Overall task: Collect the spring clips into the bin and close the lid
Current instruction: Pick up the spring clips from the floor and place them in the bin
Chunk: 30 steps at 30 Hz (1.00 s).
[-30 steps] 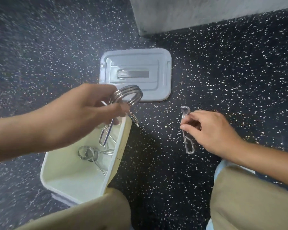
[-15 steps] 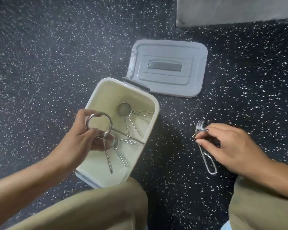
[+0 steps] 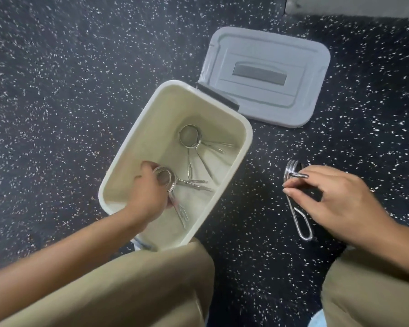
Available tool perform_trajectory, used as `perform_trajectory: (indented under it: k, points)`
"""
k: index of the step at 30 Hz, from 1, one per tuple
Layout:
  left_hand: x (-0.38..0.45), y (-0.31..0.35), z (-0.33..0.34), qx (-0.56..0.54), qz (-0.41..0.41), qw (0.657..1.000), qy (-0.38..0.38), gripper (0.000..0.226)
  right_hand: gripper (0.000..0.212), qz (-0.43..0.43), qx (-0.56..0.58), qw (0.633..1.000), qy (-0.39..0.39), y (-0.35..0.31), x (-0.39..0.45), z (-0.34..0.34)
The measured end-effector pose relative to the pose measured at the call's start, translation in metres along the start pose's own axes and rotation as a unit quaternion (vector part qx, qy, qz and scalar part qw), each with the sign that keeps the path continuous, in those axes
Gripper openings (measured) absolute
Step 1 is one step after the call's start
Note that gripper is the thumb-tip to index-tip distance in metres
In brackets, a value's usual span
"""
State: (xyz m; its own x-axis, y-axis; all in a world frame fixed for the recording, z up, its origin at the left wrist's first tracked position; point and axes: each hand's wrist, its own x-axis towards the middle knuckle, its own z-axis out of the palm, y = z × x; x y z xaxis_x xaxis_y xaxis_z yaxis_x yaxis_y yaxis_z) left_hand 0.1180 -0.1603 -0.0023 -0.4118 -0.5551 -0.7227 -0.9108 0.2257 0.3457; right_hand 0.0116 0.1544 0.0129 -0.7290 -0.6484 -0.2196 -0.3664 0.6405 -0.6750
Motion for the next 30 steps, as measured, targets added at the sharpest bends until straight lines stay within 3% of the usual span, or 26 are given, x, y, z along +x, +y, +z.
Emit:
perform_trajectory:
  k: [5, 10, 17, 20, 23, 26, 30]
  points:
    - [0.003, -0.007, 0.009, 0.090, 0.020, 0.995, 0.030, 0.064, 0.009, -0.012, 0.007, 1.000, 0.003, -0.011, 0.009, 0.002]
    - [0.000, -0.006, 0.008, 0.090, 0.016, 0.995, 0.033, 0.057, 0.012, -0.053, 0.004, 0.998, 0.024, -0.019, 0.015, -0.001]
    - [-0.007, -0.003, 0.000, 0.075, 0.009, 0.997, 0.005, 0.056, 0.020, -0.176, -0.063, 0.981, 0.044, -0.031, 0.036, -0.018]
    - [-0.011, -0.002, -0.007, 0.072, 0.017, 0.997, -0.013, 0.056, 0.018, -0.260, -0.104, 0.959, 0.035, -0.044, 0.052, -0.028]
    - [-0.022, -0.001, -0.015, 0.093, 0.081, 0.992, -0.025, 0.055, 0.019, -0.343, -0.149, 0.927, 0.014, -0.055, 0.072, -0.033]
    - [-0.036, 0.000, -0.026, 0.126, 0.145, 0.981, -0.026, 0.041, 0.018, -0.399, -0.190, 0.896, -0.042, -0.066, 0.092, -0.035]
    - [-0.045, -0.003, -0.039, 0.127, 0.161, 0.979, -0.019, 0.031, 0.010, -0.449, -0.259, 0.846, -0.123, -0.086, 0.119, -0.038]
